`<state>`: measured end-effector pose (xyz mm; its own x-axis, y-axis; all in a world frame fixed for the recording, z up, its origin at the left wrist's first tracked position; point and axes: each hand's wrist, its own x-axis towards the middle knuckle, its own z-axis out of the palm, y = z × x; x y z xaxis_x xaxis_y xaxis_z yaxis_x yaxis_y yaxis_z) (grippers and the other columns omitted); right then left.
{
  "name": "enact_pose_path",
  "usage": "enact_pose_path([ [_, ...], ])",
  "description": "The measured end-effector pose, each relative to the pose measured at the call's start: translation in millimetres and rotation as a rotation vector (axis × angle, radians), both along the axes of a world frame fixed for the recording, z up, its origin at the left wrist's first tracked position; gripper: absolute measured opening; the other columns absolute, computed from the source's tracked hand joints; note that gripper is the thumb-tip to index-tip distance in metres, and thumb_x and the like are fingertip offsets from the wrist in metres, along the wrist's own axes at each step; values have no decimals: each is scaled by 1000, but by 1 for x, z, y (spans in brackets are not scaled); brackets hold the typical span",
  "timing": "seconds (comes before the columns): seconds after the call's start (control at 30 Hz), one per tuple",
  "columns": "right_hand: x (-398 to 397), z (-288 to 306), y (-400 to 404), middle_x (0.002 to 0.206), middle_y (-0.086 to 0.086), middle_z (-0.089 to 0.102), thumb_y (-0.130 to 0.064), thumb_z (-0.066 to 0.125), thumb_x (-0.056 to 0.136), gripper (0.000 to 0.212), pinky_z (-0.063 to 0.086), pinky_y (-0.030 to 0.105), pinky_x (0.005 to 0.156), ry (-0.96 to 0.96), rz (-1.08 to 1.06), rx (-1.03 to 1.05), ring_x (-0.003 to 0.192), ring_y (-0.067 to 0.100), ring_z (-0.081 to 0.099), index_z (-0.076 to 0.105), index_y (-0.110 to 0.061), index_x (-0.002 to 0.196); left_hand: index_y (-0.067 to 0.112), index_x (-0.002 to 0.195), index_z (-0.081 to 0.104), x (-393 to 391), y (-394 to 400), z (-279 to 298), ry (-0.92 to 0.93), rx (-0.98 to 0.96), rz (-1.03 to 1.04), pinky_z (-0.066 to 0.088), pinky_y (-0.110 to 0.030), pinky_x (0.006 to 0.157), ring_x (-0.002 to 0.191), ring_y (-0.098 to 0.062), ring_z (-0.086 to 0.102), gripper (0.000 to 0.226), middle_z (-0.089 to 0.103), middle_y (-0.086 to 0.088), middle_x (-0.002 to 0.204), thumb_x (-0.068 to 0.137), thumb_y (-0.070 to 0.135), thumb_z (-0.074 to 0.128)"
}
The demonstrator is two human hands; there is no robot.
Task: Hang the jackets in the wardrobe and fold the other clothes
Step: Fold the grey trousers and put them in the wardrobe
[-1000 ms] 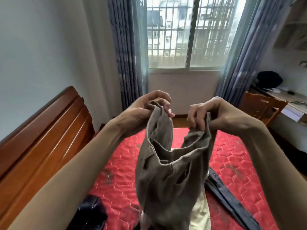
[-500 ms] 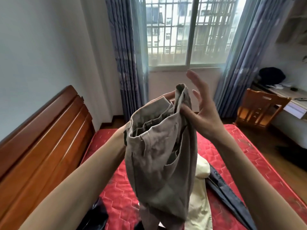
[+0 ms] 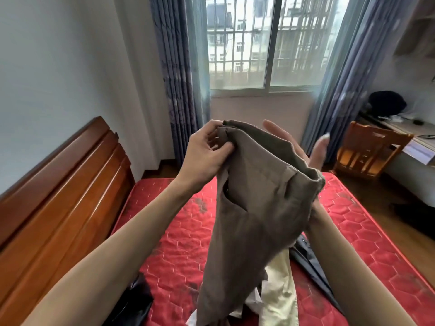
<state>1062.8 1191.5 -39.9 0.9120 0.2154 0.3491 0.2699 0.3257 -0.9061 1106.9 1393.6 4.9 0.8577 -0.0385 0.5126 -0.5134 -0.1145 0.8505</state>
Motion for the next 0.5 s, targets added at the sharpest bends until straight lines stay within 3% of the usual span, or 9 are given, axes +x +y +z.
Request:
enact_pose_path([
  [0.03,1,3,-1,131,16,70,-44,-6,109,85,46,31,113,-108,-19,96,133,24,60,69,-15,135,3,104,66,1,2,0,-1,-3,40,53,-22,79,86,-8,64,23,70,-1,91,90,-14,60],
  [0.07,1,11,5,141,17,63,-69,18,104,80,42,47,117,-45,-58,112,139,32,54,58,-14,146,1,104,66,2,5,0,-16,3,78,53,-22,78,85,-7,64,21,70,-1,90,90,-13,61],
  [0.1,0,15,2,147,15,59,-83,36,91,94,39,55,117,-67,-94,73,143,35,50,50,-14,152,0,104,66,3,7,0,-26,15,118,53,-22,77,84,-6,64,19,71,-2,90,90,-12,62],
  [0.13,-2,18,1,150,10,58,-82,50,86,97,40,57,117,-111,-112,-17,143,33,49,43,-15,156,-1,104,67,6,8,-1,-29,22,156,53,-23,76,83,-7,65,17,72,-4,90,90,-10,63],
  [0.2,-1,14,2,141,-10,64,-48,73,89,82,49,46,112,-179,-215,-176,135,19,58,37,-22,158,-1,104,68,9,9,-3,-26,37,221,56,-26,76,82,-10,67,16,76,-11,92,90,-8,65],
  [0.3,10,6,-1,129,-9,68,-12,84,86,77,55,34,104,-253,-341,-333,122,11,65,45,-22,151,0,108,69,9,9,-3,-20,67,245,59,-31,78,85,-15,71,18,78,-13,94,91,-6,67],
  [0.37,28,8,-4,128,-10,69,-5,78,90,57,53,33,106,-292,-435,-352,120,6,65,57,-15,142,2,110,69,10,11,-1,-17,97,263,57,-25,76,86,-9,70,19,78,-8,96,92,-5,66],
  [0.43,45,16,-10,126,-12,71,-3,73,95,44,51,28,107,-315,-395,-362,120,5,65,63,-12,137,9,112,68,14,18,-1,-9,142,276,54,-20,80,90,-4,67,19,75,-4,100,95,1,64],
  [0.5,60,28,-13,126,-7,73,-3,69,97,39,51,28,106,-300,-286,-339,120,8,66,66,-13,135,26,113,65,24,25,-4,-5,218,317,55,-32,95,102,-13,67,19,71,-5,104,96,19,61],
])
